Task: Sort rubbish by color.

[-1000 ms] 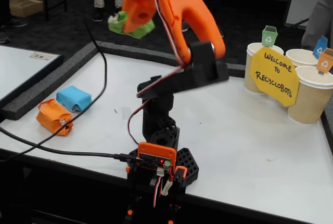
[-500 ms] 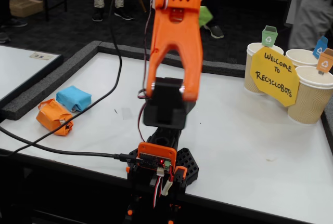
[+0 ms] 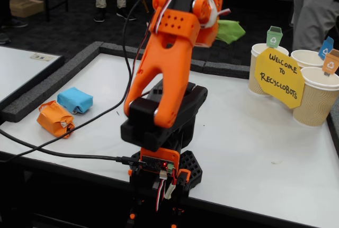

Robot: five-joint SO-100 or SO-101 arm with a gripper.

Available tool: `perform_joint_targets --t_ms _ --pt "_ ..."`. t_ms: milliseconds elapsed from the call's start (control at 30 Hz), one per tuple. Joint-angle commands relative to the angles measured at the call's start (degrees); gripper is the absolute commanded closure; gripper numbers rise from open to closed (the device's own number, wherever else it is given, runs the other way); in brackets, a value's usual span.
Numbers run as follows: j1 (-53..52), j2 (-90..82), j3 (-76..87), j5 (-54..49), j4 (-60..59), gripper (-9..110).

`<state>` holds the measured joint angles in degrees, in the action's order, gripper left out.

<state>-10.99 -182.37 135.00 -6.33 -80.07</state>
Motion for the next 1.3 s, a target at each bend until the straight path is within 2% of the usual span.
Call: perform_joint_targets --t_ms 0,600,933,1267 --pt "-3.78 -3.08 0.70 -1.23 2.46 101" --pt "-17.05 -6.24 2.64 -3.34 3.60 101" --pt "-19.25 -6.33 1.93 -3.52 4.04 101" --pt "-16.26 -2.90 2.90 -4.31 9.67 101"
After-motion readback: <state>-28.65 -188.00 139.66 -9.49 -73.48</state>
